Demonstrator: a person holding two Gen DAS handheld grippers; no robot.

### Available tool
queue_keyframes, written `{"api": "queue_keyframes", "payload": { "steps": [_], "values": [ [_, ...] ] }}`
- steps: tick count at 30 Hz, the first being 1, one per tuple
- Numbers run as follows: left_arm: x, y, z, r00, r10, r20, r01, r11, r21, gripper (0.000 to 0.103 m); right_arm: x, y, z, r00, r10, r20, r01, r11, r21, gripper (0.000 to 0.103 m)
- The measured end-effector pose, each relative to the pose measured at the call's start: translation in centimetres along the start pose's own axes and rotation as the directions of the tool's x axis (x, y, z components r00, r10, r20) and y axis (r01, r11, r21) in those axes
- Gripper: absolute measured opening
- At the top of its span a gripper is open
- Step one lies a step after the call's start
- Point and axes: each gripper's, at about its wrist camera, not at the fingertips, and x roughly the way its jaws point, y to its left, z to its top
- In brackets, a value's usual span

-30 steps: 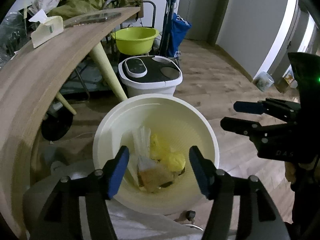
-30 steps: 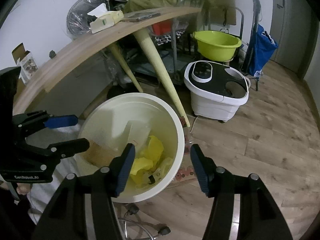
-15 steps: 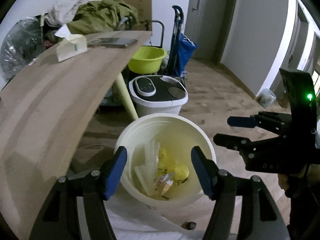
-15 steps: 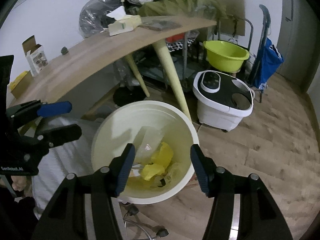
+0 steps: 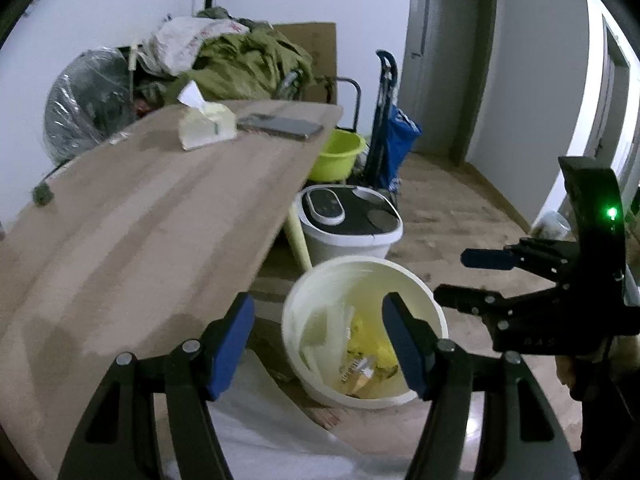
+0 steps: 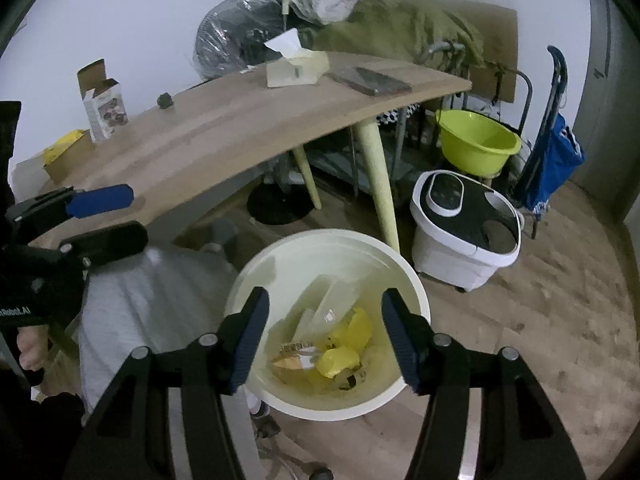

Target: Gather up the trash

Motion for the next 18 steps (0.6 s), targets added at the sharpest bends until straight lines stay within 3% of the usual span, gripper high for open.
{"api": "queue_keyframes", "payload": {
  "steps": [9,11,18],
  "values": [
    [-2.5,2.2,0.1,0.993,0.104,0.056,-0.1,0.993,-0.066,0.069,-1.1,1.7,1.6,0.998,0.033,0.046,-0.031,0.998,-0.056,0.068],
    [-3.2,2.5,0.0,0.989,0.127,0.075,-0.121,0.989,-0.079,0.081,-1.4,2.1,2.0,0.998,0.04,0.054,-0.036,0.997,-0.07,0.068],
    [-5.9,3.9,-0.1,0.972,0.185,0.141,-0.166,0.976,-0.14,0.093,-2.2,3.6,3.4,0.994,0.073,0.085,-0.063,0.992,-0.108,0.078]
  ]
}}
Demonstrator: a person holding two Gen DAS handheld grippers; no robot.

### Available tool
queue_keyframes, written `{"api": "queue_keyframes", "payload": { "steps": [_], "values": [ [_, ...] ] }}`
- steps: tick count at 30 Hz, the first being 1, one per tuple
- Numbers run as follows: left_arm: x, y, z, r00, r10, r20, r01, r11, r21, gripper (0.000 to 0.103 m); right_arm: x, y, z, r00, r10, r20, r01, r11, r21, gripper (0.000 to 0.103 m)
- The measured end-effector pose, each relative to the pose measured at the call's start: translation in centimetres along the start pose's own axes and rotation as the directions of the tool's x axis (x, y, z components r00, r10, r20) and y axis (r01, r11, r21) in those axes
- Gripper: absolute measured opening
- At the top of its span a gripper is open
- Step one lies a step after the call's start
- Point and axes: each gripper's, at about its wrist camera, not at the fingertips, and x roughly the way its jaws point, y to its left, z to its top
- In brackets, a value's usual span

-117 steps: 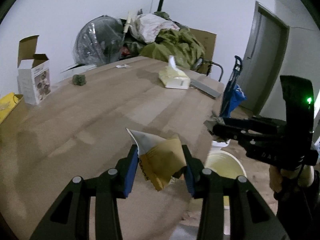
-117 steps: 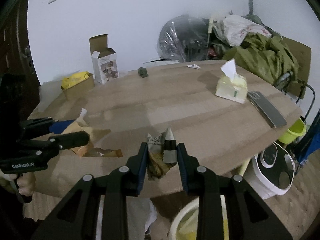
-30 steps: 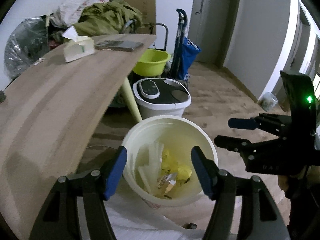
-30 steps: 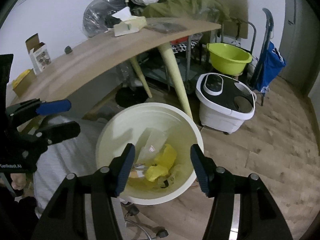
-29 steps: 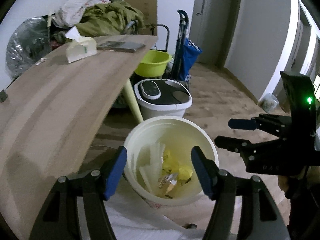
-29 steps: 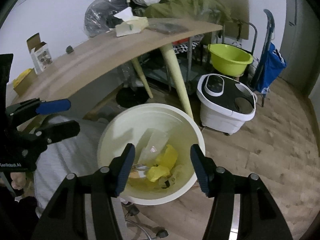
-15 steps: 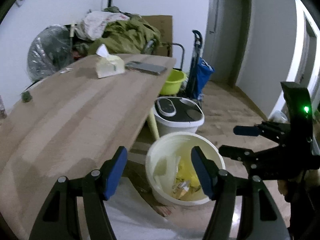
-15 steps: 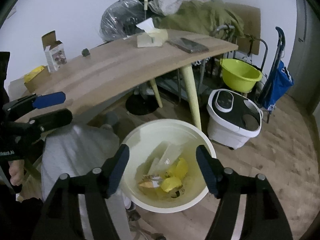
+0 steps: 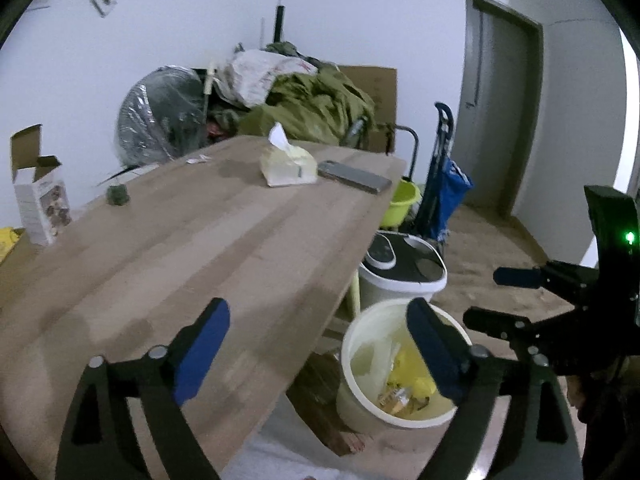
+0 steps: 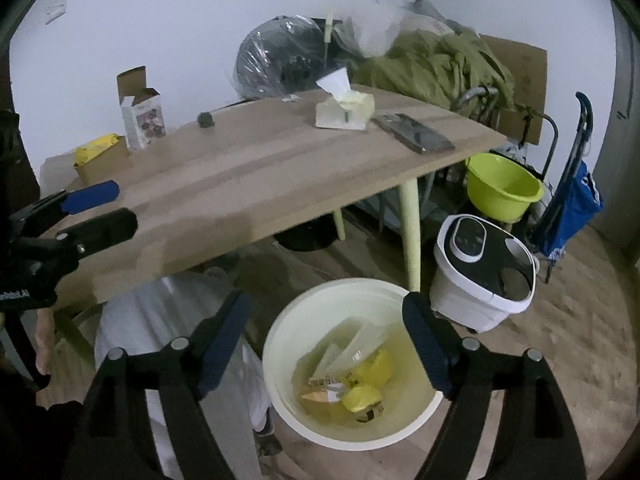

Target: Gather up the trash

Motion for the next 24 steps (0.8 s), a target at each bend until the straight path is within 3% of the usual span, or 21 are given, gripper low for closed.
{"api": "queue_keyframes", "payload": {
  "steps": [13,24],
  "values": [
    [-3.5,0.8,1.3,0.989,0.071,0.132,-0.071,0.997,-0.008,0.101,-1.9,1.4,3.0,0.996,0.004,0.09,0.003,0.997,-0.082,0.087],
    [-7.8,1.1,2.4,0.943,0.13,0.307,-0.133,0.991,-0.012,0.102,-5.2,2.6,5.4,0.977,0.018,0.211,0.01,0.992,-0.13,0.091]
  ]
}}
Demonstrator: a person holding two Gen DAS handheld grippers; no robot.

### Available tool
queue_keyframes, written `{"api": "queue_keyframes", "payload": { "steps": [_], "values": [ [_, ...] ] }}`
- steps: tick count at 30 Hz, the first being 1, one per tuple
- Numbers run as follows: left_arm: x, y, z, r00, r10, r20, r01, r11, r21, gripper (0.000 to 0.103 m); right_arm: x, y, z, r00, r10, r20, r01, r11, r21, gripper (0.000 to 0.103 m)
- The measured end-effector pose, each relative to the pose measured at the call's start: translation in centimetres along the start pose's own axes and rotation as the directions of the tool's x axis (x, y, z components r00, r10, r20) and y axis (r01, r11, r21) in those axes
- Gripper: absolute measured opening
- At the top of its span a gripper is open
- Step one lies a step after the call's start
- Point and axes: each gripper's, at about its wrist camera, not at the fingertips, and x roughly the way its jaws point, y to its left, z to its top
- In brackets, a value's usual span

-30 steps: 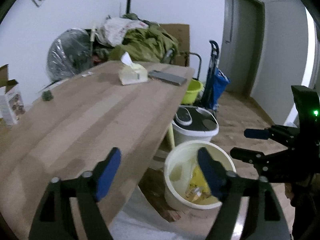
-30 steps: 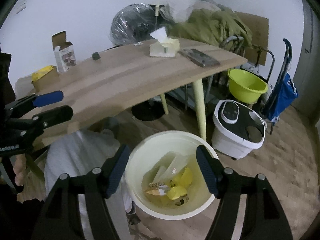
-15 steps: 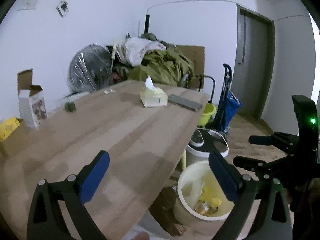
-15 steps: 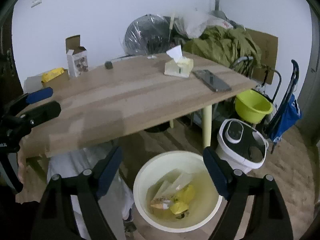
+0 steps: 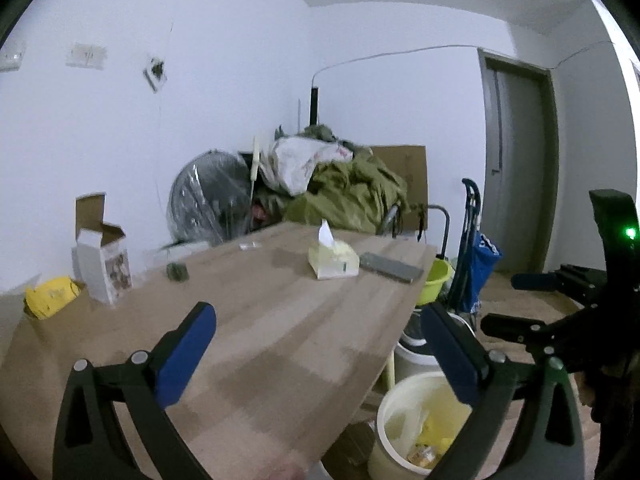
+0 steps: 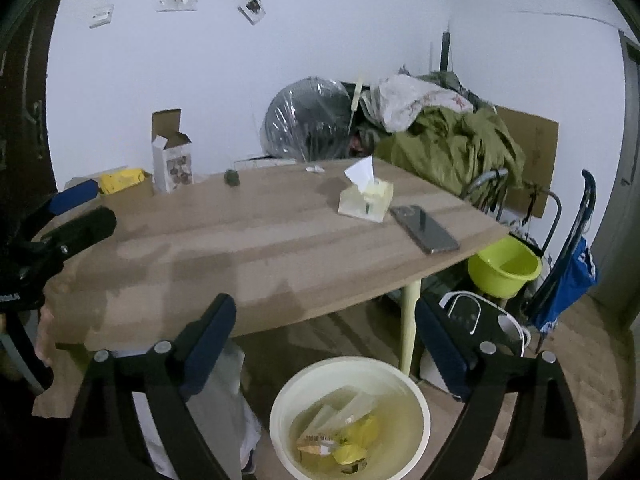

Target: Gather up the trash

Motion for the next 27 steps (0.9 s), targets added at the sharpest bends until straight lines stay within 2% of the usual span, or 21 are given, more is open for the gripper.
{"api": "queue_keyframes", "payload": {
  "steps": [5,10,18,27],
  "values": [
    [-0.5,0.0,0.4,1.0,0.001,0.023,0.0,1.0,-0.009,0.102,-0.4,0.0,0.6,1.0,0.008,0.021,-0.009,1.0,0.02,0.091],
    [0.3,0.8,0.2,0.997,-0.08,-0.014,0.079,0.994,-0.076,0.102,-0.5,-0.2,0.4,1.0,0.002,0.02,-0.002,1.0,0.027,0.091],
    [0.9,0.9,-0.1,0.998,-0.053,-0.025,0.051,0.996,-0.08,0.102,-0.1,-0.7,-0.3,1.0,-0.01,-0.002,0.01,0.999,0.047,0.091],
    [2.0,0.5,-0.4,0.996,-0.042,-0.081,0.037,0.997,-0.068,0.102,-0.1,-0.7,-0.4,1.0,-0.005,-0.007,0.006,0.998,0.058,0.091]
  ]
}}
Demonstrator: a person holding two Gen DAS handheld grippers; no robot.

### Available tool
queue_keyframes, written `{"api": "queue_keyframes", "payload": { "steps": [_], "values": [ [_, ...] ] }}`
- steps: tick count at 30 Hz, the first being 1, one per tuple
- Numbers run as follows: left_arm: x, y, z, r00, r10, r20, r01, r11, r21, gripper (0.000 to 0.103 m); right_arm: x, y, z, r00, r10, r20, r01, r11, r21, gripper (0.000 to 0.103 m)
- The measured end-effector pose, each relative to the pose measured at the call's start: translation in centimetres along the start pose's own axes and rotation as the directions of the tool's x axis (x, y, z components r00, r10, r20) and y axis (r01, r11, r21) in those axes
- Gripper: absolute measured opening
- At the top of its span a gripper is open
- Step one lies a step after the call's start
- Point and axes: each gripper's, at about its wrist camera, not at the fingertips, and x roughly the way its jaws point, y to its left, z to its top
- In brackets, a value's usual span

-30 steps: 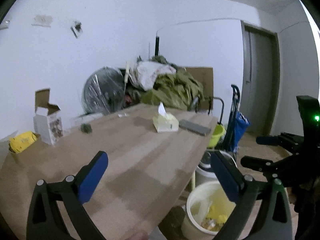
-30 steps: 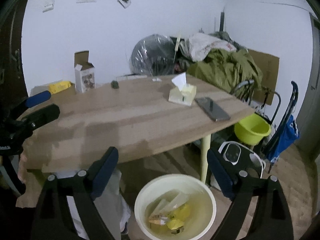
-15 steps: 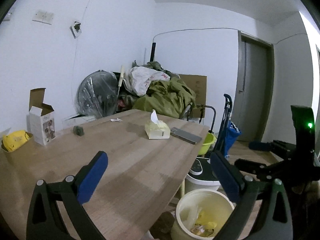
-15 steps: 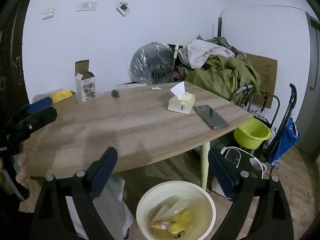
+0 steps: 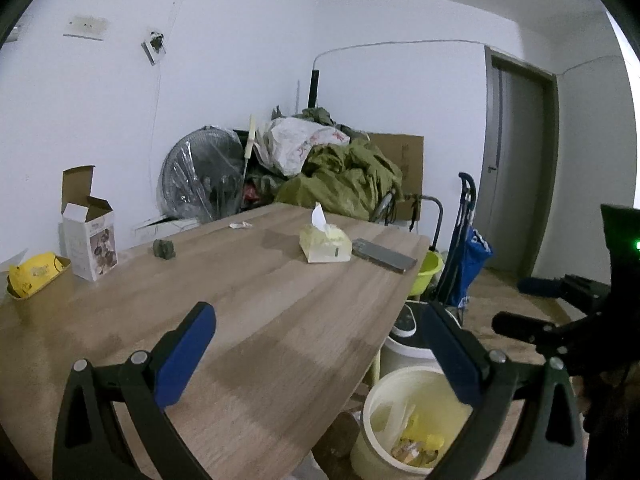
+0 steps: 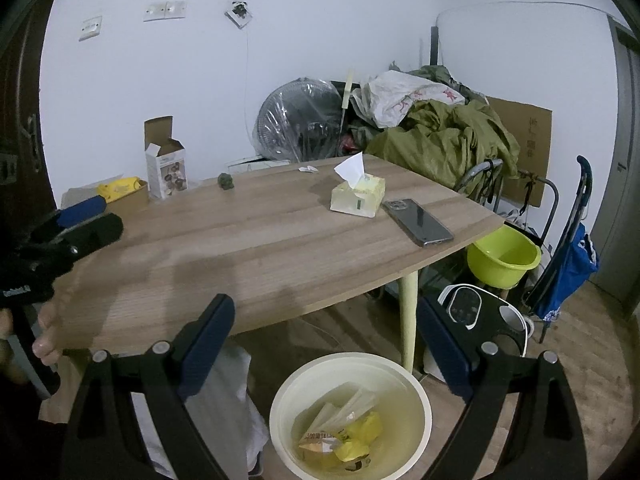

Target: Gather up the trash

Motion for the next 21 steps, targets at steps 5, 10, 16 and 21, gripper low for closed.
{"api": "queue_keyframes", "payload": {
  "steps": [5,10,16,21],
  "values": [
    [0.14,-0.3,-0.14,1.0,-0.006,-0.004,0.006,1.0,0.01,0.102,0.19,-0.06,-0.02,1.0,-0.004,-0.003,0.004,1.0,0.003,0.091],
    [0.2,-0.26,-0.15,1.0,-0.014,-0.008,0.014,1.0,0.007,0.102,0.17,-0.04,-0.16,1.0,-0.008,-0.001,0.008,1.0,0.003,0.091],
    [0.08,-0.24,-0.07,1.0,-0.019,-0.003,0.019,1.0,0.009,0.102,0.12,0.04,-0.26,1.0,-0.005,-0.002,0.005,1.0,0.002,0.091],
    [0.03,-0.27,-0.06,1.0,-0.02,-0.003,0.02,1.0,0.01,0.102,-0.06,0.07,-0.21,1.0,0.006,-0.002,-0.006,1.0,0.0,0.091]
  ]
}}
